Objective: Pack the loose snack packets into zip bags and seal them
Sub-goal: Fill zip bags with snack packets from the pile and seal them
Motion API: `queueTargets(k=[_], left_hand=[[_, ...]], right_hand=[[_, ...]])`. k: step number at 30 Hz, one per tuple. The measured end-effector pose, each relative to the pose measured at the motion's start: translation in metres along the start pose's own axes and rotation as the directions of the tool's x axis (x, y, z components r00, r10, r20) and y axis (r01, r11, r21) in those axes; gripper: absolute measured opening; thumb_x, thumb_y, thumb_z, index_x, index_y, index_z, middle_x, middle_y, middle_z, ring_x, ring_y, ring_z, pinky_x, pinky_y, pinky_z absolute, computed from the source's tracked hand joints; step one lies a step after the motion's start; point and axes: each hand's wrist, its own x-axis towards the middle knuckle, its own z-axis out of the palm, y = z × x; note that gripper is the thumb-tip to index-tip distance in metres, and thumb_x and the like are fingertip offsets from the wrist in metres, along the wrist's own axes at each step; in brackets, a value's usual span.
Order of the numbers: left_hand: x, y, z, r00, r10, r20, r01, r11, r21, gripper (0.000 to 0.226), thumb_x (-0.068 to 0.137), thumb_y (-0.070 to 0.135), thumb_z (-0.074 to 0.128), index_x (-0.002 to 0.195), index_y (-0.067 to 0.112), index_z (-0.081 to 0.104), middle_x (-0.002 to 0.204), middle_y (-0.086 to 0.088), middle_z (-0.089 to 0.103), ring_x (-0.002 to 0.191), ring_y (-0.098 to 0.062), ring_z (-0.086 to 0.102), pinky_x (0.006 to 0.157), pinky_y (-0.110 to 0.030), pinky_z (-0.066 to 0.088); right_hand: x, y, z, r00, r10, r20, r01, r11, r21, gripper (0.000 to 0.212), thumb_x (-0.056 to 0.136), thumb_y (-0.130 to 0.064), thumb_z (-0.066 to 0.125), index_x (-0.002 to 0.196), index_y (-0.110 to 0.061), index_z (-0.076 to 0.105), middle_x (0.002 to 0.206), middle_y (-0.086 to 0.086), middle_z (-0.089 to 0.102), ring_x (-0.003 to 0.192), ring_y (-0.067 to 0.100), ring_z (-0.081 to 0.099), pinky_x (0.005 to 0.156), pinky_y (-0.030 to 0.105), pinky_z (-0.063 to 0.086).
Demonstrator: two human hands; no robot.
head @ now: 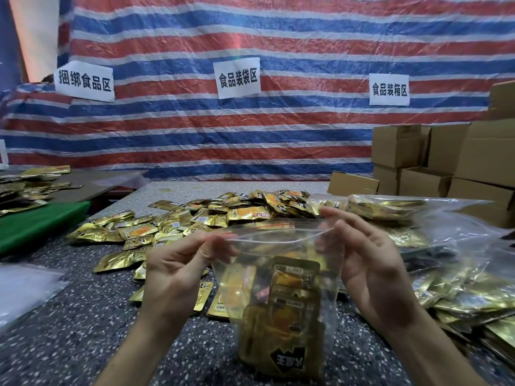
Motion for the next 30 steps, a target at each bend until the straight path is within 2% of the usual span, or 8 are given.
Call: queueTargets(k=[3, 8, 16, 18, 21, 23, 25, 30], left_hand=[[0.001, -0.001, 0.002, 1.0, -0.006, -0.001, 0.006, 1.0, 0.006, 0.021, 0.085, 0.022, 0.061, 0.087, 0.028, 0.081, 0.074, -0.006, 0.075, 0.071, -0.025, 0.071, 0.07, -0.027, 0.058], [-0.001, 0.0, 0.005, 0.997, -0.06, 0.044, 0.061, 0.998, -0.031, 0.017, 0.078, 0.024, 0.067, 0.088, 0.023, 0.081, 0.079, -0.007, 0.077, 0.074, -0.017, 0.073, 0.069, -0.02, 0.057], [-0.001, -0.002, 0.008, 0.999, -0.018, 0.04, 0.022, 0.995, -0.101, 0.012, 0.071, 0.016, 0.073, 0.08, 0.009, 0.078, 0.071, -0.005, 0.073, 0.067, -0.011, 0.067, 0.061, -0.017, 0.053], [-0.002, -0.003, 0.007, 0.999, -0.006, 0.042, 0.009, 0.997, -0.072, 0.008, 0.073, 0.013, 0.074, 0.078, 0.009, 0.077, 0.069, -0.003, 0.071, 0.064, -0.012, 0.064, 0.06, -0.018, 0.05], [-0.003, -0.005, 0.006, 0.999, 0.004, 0.043, -0.002, 1.0, -0.03, 0.004, 0.076, 0.011, 0.075, 0.08, 0.011, 0.077, 0.072, -0.006, 0.072, 0.066, -0.017, 0.065, 0.06, -0.024, 0.053], [-0.003, -0.004, 0.007, 0.999, 0.0, 0.047, 0.002, 0.999, -0.037, 0.007, 0.076, 0.018, 0.077, 0.08, 0.012, 0.078, 0.075, -0.008, 0.073, 0.069, -0.02, 0.067, 0.062, -0.027, 0.055], [-0.002, -0.004, 0.008, 0.999, -0.007, 0.046, 0.011, 0.997, -0.072, 0.008, 0.075, 0.017, 0.078, 0.081, 0.012, 0.078, 0.075, -0.007, 0.074, 0.069, -0.017, 0.068, 0.064, -0.022, 0.053], [0.0, -0.001, 0.005, 0.994, -0.074, 0.075, 0.085, 0.985, -0.152, 0.022, 0.077, 0.038, 0.077, 0.091, 0.022, 0.081, 0.09, -0.004, 0.078, 0.084, -0.015, 0.075, 0.069, -0.02, 0.056]], right_hand=[[0.001, 0.005, 0.002, 0.998, -0.044, -0.048, 0.034, 0.978, -0.206, 0.064, 0.05, -0.064, 0.09, 0.091, -0.016, 0.081, 0.08, 0.007, 0.074, 0.076, 0.017, 0.068, 0.073, 0.024, 0.056], [-0.001, 0.008, 0.003, 0.99, -0.11, -0.084, 0.085, 0.962, -0.258, 0.054, 0.059, -0.068, 0.084, 0.08, -0.019, 0.078, 0.074, 0.003, 0.07, 0.07, 0.015, 0.063, 0.069, 0.026, 0.054], [-0.006, -0.003, 0.006, 0.995, -0.092, -0.044, 0.075, 0.954, -0.29, 0.027, 0.075, -0.046, 0.081, 0.084, -0.021, 0.078, 0.08, 0.003, 0.073, 0.077, 0.017, 0.067, 0.076, 0.038, 0.052], [-0.005, -0.012, 0.006, 0.983, -0.183, -0.031, 0.145, 0.863, -0.484, 0.019, 0.08, -0.037, 0.072, 0.095, -0.028, 0.076, 0.097, -0.005, 0.075, 0.092, 0.01, 0.069, 0.082, 0.03, 0.052], [0.0, -0.032, 0.023, 0.906, -0.363, 0.219, 0.386, 0.493, -0.779, 0.038, 0.078, -0.049, 0.069, 0.114, -0.036, 0.067, 0.116, -0.024, 0.064, 0.116, 0.0, 0.056, 0.097, 0.017, 0.043], [0.006, -0.04, 0.044, 0.848, -0.24, 0.472, 0.523, 0.237, -0.819, 0.044, 0.081, -0.055, 0.063, 0.119, -0.032, 0.066, 0.121, -0.021, 0.06, 0.123, 0.0, 0.048, 0.105, 0.018, 0.037], [0.014, -0.043, 0.063, 0.82, -0.013, 0.572, 0.571, 0.063, -0.818, 0.044, 0.086, -0.058, 0.062, 0.121, -0.032, 0.067, 0.121, -0.02, 0.061, 0.122, 0.002, 0.047, 0.107, 0.027, 0.038], [0.03, -0.052, 0.076, 0.85, 0.177, 0.496, 0.467, 0.182, -0.865, 0.004, 0.089, -0.034, 0.073, 0.088, -0.031, 0.076, 0.083, -0.016, 0.072, 0.08, 0.0, 0.065, 0.075, 0.031, 0.055]])
